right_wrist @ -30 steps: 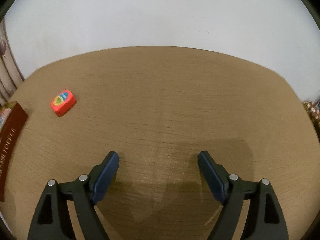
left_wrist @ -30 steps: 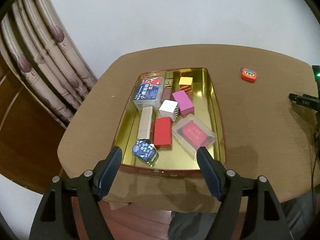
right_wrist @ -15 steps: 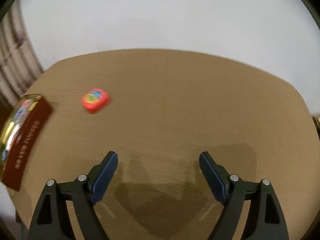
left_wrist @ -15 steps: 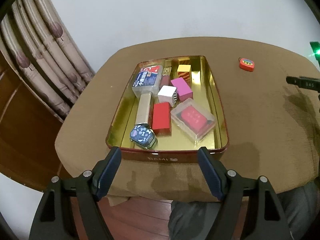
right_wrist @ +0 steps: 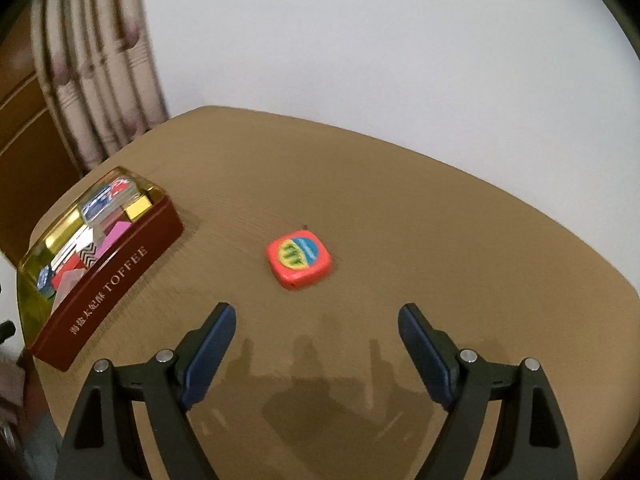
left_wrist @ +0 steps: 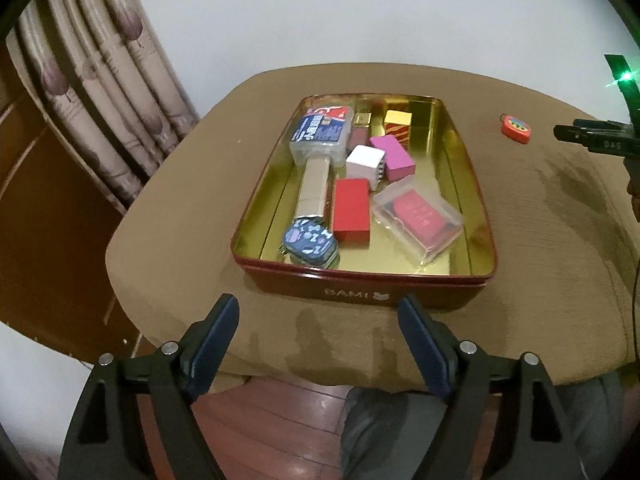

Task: Organize rigid objects
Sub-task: 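Move the right gripper to the red tape measure and grasp it, then carry the tape measure into the tin tray and release it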

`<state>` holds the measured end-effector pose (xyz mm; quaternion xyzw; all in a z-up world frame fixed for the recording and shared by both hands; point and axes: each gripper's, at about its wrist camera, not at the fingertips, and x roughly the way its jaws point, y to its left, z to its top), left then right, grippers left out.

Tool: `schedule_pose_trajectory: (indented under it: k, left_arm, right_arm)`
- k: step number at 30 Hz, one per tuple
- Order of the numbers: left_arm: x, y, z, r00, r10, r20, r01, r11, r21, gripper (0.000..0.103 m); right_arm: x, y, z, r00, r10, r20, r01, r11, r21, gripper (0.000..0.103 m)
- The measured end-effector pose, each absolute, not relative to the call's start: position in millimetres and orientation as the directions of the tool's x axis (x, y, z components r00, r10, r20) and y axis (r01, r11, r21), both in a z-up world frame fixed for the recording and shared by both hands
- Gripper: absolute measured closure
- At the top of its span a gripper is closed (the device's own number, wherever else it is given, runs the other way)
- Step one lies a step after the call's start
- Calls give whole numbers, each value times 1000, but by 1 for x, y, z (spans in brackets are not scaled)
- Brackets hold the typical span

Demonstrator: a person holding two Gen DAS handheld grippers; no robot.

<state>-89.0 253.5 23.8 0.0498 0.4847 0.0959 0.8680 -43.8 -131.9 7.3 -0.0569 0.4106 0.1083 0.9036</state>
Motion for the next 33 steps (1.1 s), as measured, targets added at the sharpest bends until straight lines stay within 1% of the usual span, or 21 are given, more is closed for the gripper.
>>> schedule_pose_trajectory:
  k: [3,7,11,21,22,23,27,29,30,31,33]
  left_arm:
    - [-88,259,22,500,204,-842,-129,979,160,22]
    - [-87,261,22,495,185,-849,-128,982,140,22]
    - [-88,261,22,495,184,-849,-127,982,139,22]
    - [-82,274,8,450,176,-876,-138,982,127,22]
    - [-82,275,7,444,176,-878,-140,982,126,22]
    - [-81,275,5,439,177,-881,-140,982,127,22]
    - [-80,276,1,427,184,-885,-144,980,135,22]
    - [-80,278,0,419,184,-889,-151,980,131,22]
    - [-80,279,0,414,182,-892,-155,980,128,22]
    - [-79,281,-1,411,181,-893,-157,979,127,22]
    - [-79,282,0,409,178,-895,-163,979,120,22]
  right_arm:
    - [-39,-120,8,639,137,-757,-283,957,-66,17]
    - [-15,-98,4,612,155,-776,-363,926,-102,17]
    - [3,-88,-4,586,146,-797,-419,896,-144,17]
    - [46,-89,-33,484,152,-862,-480,870,-116,18]
    - [47,-92,-34,475,149,-867,-483,868,-116,21]
    - [49,-92,-37,463,146,-874,-488,866,-114,31]
    - [57,-92,-40,419,170,-892,-505,860,-74,37]
    - [59,-92,-40,401,180,-898,-510,859,-56,48]
    - [58,-91,-39,398,180,-900,-502,863,-49,51]
    - [56,-90,-39,398,173,-901,-500,864,-54,56]
    - [52,-88,-39,394,154,-906,-487,871,-64,56]
